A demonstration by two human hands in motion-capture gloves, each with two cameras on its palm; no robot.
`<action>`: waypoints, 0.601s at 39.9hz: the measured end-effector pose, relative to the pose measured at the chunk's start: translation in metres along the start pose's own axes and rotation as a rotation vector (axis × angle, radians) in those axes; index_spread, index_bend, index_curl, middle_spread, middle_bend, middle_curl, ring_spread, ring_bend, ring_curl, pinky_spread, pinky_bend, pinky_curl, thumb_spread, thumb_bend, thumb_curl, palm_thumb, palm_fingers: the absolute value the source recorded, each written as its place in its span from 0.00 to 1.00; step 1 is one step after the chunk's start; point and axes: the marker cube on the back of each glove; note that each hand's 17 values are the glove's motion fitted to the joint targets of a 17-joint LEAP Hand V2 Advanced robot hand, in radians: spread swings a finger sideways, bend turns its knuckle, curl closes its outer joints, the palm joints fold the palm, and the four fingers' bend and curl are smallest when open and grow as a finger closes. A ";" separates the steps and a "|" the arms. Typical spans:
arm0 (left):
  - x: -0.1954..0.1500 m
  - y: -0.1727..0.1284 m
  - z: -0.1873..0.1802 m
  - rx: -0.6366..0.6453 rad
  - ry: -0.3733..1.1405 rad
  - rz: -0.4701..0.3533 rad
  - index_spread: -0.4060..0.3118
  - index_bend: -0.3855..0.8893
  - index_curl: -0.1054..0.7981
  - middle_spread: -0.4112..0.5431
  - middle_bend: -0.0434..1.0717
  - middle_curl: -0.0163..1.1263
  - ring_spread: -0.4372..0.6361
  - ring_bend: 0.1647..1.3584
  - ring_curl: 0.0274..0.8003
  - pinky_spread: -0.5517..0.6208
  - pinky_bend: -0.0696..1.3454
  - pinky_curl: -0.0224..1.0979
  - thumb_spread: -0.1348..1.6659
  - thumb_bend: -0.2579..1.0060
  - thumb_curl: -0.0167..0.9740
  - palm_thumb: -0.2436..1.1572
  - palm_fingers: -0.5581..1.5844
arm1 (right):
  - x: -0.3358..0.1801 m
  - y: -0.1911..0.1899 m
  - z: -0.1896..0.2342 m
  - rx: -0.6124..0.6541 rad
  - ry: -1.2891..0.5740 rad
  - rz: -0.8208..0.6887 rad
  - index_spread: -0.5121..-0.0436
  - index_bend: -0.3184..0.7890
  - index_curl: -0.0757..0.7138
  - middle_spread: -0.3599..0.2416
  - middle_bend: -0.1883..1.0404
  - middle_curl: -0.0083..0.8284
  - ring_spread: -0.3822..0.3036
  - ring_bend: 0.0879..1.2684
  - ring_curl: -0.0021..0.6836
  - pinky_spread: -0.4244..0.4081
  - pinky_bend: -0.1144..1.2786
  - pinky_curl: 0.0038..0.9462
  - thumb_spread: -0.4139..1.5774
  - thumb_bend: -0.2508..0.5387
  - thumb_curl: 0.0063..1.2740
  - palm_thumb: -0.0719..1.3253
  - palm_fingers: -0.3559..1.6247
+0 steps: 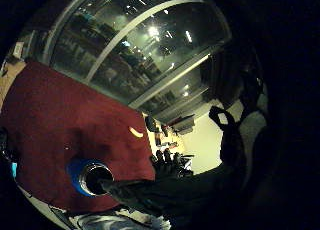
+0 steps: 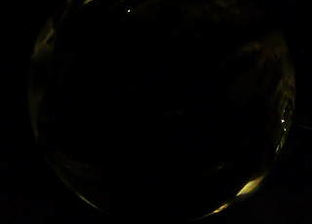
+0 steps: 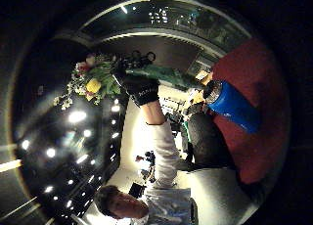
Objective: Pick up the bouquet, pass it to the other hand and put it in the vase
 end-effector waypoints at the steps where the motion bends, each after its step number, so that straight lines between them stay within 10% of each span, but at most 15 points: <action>1: -0.003 0.001 0.001 -0.003 -0.001 -0.004 0.08 0.66 0.74 0.10 0.69 0.49 0.05 0.51 0.58 0.15 0.47 0.39 0.17 0.18 0.80 0.75 0.91 | 0.001 0.000 0.000 0.000 -0.003 -0.004 0.22 0.40 0.34 0.44 0.31 0.43 0.52 0.35 0.45 0.80 0.49 0.36 0.72 0.29 0.34 0.53 0.28; 14: -0.036 0.016 0.003 -0.060 0.001 -0.038 0.08 0.65 0.75 0.11 0.68 0.48 0.05 0.50 0.58 0.14 0.46 0.39 0.17 0.18 0.81 0.75 0.91 | -0.003 0.009 0.000 -0.030 -0.010 0.063 0.23 0.41 0.36 0.47 0.31 0.42 0.52 0.33 0.44 0.80 0.46 0.35 0.72 0.29 0.34 0.54 0.29; 19: -0.065 0.036 -0.008 -0.328 -0.087 -0.105 0.09 0.64 0.75 0.11 0.68 0.49 0.06 0.48 0.57 0.14 0.46 0.39 0.18 0.17 0.81 0.74 0.90 | 0.010 0.012 -0.004 -0.030 0.019 0.077 0.24 0.41 0.37 0.48 0.31 0.42 0.52 0.32 0.43 0.80 0.45 0.35 0.72 0.29 0.34 0.54 0.29; 21: -0.092 0.048 -0.018 -0.529 -0.171 -0.132 0.27 0.49 0.71 0.21 0.55 0.46 0.25 0.34 0.53 0.37 0.29 0.33 0.32 0.05 0.73 0.54 0.36 | 0.013 0.016 -0.006 -0.039 0.015 0.085 0.25 0.43 0.38 0.48 0.30 0.42 0.53 0.32 0.43 0.81 0.44 0.35 0.72 0.29 0.34 0.54 0.30; 22: -0.104 0.054 -0.023 -0.610 -0.212 -0.143 0.23 0.53 0.76 0.18 0.67 0.56 0.16 0.43 0.67 0.29 0.40 0.44 0.33 0.12 0.75 0.58 0.58 | 0.014 0.018 -0.007 -0.043 0.014 0.091 0.26 0.42 0.38 0.49 0.30 0.42 0.53 0.32 0.43 0.80 0.44 0.35 0.72 0.29 0.34 0.54 0.30; 24: -0.128 0.065 -0.036 -0.695 -0.283 -0.157 0.39 0.38 0.68 0.39 0.41 0.47 0.40 0.35 0.62 0.51 0.34 0.42 0.39 0.09 0.68 0.48 0.13 | 0.019 0.022 -0.010 -0.045 0.018 0.108 0.26 0.43 0.39 0.49 0.30 0.41 0.54 0.31 0.43 0.81 0.44 0.35 0.72 0.29 0.34 0.55 0.30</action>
